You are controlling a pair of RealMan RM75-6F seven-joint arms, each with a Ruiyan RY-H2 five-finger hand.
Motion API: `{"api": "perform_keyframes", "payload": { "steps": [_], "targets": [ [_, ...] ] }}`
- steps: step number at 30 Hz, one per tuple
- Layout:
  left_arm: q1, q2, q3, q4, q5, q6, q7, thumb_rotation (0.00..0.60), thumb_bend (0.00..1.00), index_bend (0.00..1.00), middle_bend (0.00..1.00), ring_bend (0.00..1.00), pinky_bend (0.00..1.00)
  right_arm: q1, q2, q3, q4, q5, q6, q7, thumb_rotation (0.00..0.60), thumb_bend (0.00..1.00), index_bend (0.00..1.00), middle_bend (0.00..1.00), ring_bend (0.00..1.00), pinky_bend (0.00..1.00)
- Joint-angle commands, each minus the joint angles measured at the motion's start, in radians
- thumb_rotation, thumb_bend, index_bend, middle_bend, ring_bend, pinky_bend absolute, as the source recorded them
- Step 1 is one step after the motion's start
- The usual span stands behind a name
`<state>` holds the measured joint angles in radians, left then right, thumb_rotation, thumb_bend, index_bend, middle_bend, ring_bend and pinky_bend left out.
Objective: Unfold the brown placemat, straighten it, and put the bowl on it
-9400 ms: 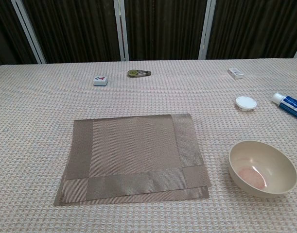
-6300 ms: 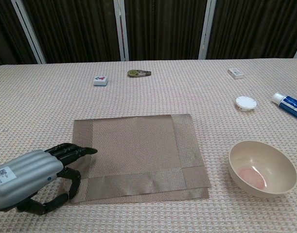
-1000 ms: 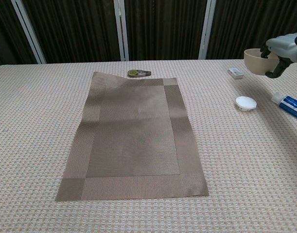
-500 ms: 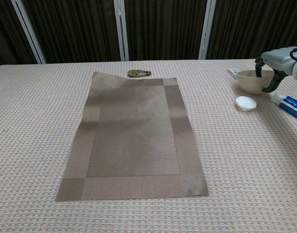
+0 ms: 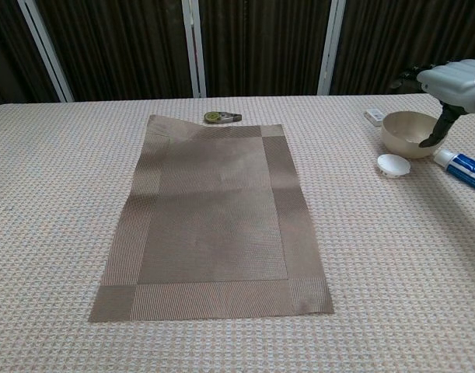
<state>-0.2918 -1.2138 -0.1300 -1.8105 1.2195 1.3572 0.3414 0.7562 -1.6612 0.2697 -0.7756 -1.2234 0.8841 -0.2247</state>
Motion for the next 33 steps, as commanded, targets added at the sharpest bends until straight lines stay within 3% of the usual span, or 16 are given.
{"api": "perform_keyframes", "payload": {
  "steps": [1, 6, 14, 20, 33],
  "targets": [
    [0.001, 0.003, 0.002, -0.007, 0.007, -0.001, -0.006, 0.6, 0.0, 0.0, 0.0, 0.0, 0.0, -0.096, 0.2, -0.071, -0.362, -0.123, 0.162, 0.002, 0.6, 0.0, 0.14, 0.0, 0.0, 0.0],
    [0.003, 0.013, 0.005, -0.019, 0.021, 0.001, -0.02, 0.6, 0.0, 0.0, 0.0, 0.0, 0.0, -0.149, 0.333, -0.163, -0.638, -0.237, 0.22, -0.071, 0.6, 0.0, 0.15, 0.01, 0.0, 0.0],
    [0.008, 0.034, 0.002, -0.033, 0.038, 0.006, -0.05, 0.6, 0.0, 0.0, 0.0, 0.0, 0.0, -0.157, 0.335, -0.289, -0.801, -0.387, 0.194, -0.183, 0.6, 0.03, 0.16, 0.04, 0.0, 0.0],
    [0.01, 0.043, 0.002, -0.03, 0.029, -0.002, -0.064, 0.6, 0.0, 0.0, 0.0, 0.0, 0.0, -0.135, 0.275, -0.319, -0.83, -0.43, 0.144, -0.235, 0.6, 0.05, 0.16, 0.04, 0.0, 0.0],
    [0.018, 0.063, -0.001, -0.023, 0.019, -0.005, -0.088, 0.6, 0.0, 0.0, 0.0, 0.0, 0.0, -0.089, 0.136, -0.3, -0.827, -0.404, 0.039, -0.322, 0.6, 0.06, 0.17, 0.06, 0.0, 0.0]
  ]
}}
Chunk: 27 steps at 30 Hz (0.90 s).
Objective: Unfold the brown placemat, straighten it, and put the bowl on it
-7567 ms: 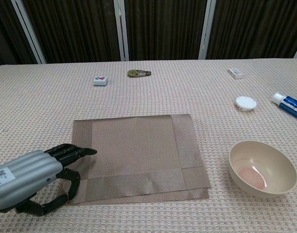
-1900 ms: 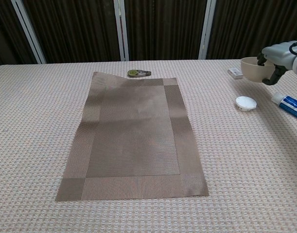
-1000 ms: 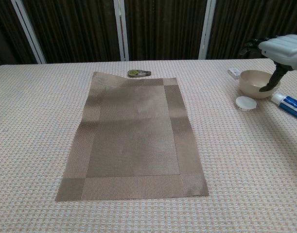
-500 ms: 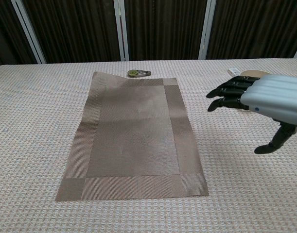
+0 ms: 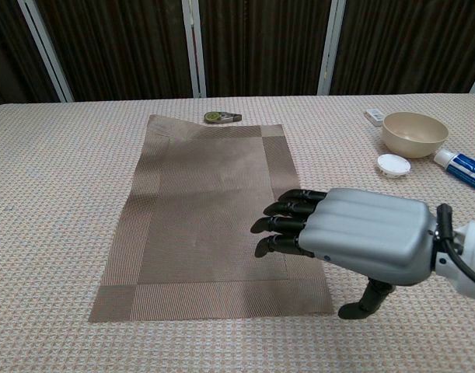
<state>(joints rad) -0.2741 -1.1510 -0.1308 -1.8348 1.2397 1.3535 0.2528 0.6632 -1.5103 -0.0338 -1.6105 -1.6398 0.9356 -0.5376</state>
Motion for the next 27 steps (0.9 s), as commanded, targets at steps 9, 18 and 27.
{"api": "perform_keyframes", "payload": {
  "steps": [9, 18, 27],
  "targets": [
    [0.001, 0.002, 0.001, 0.002, -0.002, -0.004, -0.004, 0.6, 0.0, 0.0, 0.0, 0.0, 0.0, 0.01, -0.074, 0.017, 0.067, 0.052, -0.036, -0.029, 0.6, 0.06, 0.17, 0.06, 0.0, 0.0],
    [-0.001, -0.003, 0.002, 0.005, -0.003, -0.009, -0.004, 0.6, 0.0, 0.0, 0.0, 0.0, 0.0, 0.013, -0.095, 0.009, 0.106, 0.072, -0.052, -0.021, 0.6, 0.06, 0.18, 0.06, 0.0, 0.0],
    [-0.002, -0.006, 0.003, 0.007, -0.004, -0.011, -0.001, 0.6, 0.0, 0.0, 0.0, 0.0, 0.0, 0.016, -0.114, 0.011, 0.137, 0.068, -0.04, 0.007, 0.6, 0.06, 0.1, 0.07, 0.0, 0.0]
  ]
}}
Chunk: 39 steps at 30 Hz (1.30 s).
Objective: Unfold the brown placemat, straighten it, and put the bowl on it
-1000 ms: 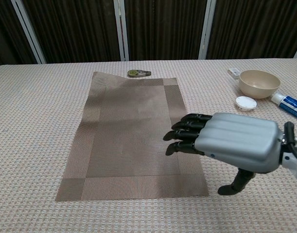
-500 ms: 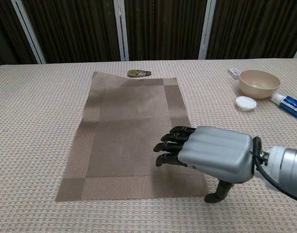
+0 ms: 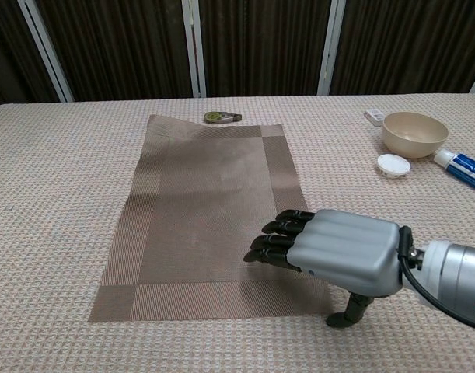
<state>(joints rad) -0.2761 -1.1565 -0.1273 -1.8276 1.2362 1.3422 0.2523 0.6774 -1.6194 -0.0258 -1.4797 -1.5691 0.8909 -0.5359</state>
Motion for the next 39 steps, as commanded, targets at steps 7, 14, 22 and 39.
{"api": "perform_keyframes", "payload": {
  "steps": [7, 14, 22, 39],
  "targets": [
    [0.0, -0.001, 0.0, -0.001, 0.001, 0.001, 0.001, 0.6, 0.0, 0.0, 0.0, 0.0, 0.0, 0.008, -0.021, 0.012, 0.037, -0.029, 0.038, 0.042, 0.6, 0.06, 0.14, 0.08, 0.0, 0.0],
    [0.0, -0.001, 0.001, -0.002, 0.002, 0.0, 0.002, 0.6, 0.0, 0.0, 0.0, 0.0, 0.0, 0.011, -0.022, 0.014, 0.051, -0.044, 0.058, 0.069, 0.6, 0.08, 0.18, 0.08, 0.0, 0.0],
    [0.0, -0.002, 0.003, -0.004, 0.004, 0.0, 0.004, 0.6, 0.0, 0.0, 0.0, 0.0, 0.0, 0.01, -0.021, 0.001, 0.057, -0.054, 0.063, 0.092, 0.6, 0.27, 0.29, 0.1, 0.0, 0.0],
    [0.004, 0.0, 0.009, -0.015, 0.015, 0.004, 0.004, 0.6, 0.0, 0.0, 0.0, 0.0, 0.0, -0.025, -0.002, -0.057, 0.05, -0.142, 0.166, 0.2, 0.6, 0.42, 0.77, 0.17, 0.0, 0.0]
  ]
}}
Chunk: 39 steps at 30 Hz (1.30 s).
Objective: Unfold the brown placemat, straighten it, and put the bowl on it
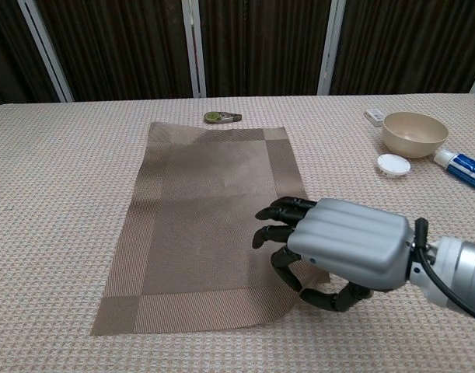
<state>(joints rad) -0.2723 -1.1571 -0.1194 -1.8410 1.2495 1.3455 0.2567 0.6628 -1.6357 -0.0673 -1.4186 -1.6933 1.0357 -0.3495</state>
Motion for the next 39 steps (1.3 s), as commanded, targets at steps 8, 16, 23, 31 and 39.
{"api": "perform_keyframes", "payload": {
  "steps": [8, 16, 23, 31, 39],
  "targets": [
    [0.004, 0.006, 0.006, -0.014, 0.015, 0.003, -0.008, 0.6, 0.0, 0.0, 0.0, 0.0, 0.0, -0.072, 0.161, -0.112, -0.061, -0.136, 0.159, 0.006, 0.6, 0.42, 0.78, 0.18, 0.0, 0.0],
    [0.007, 0.015, 0.01, -0.018, 0.019, -0.002, -0.021, 0.6, 0.0, 0.0, 0.0, 0.0, 0.0, -0.124, 0.376, -0.164, 0.078, -0.276, 0.346, -0.094, 0.6, 0.41, 0.78, 0.19, 0.0, 0.0],
    [0.007, 0.019, 0.006, -0.017, 0.014, -0.004, -0.03, 0.6, 0.0, 0.0, 0.0, 0.0, 0.0, -0.082, 0.451, -0.131, 0.237, -0.331, 0.38, -0.089, 0.6, 0.4, 0.78, 0.2, 0.0, 0.0],
    [0.002, 0.006, 0.007, -0.008, 0.004, -0.011, -0.011, 0.6, 0.0, 0.0, 0.0, 0.0, 0.0, 0.012, 0.375, -0.064, 0.398, -0.381, 0.348, -0.114, 0.6, 0.39, 0.77, 0.19, 0.0, 0.0],
    [0.0, -0.001, 0.009, 0.006, -0.007, -0.019, -0.003, 0.6, 0.0, 0.0, 0.0, 0.0, 0.0, -0.014, 0.318, -0.022, 0.473, -0.327, 0.361, -0.151, 0.6, 0.0, 0.01, 0.01, 0.0, 0.0]
  ]
}}
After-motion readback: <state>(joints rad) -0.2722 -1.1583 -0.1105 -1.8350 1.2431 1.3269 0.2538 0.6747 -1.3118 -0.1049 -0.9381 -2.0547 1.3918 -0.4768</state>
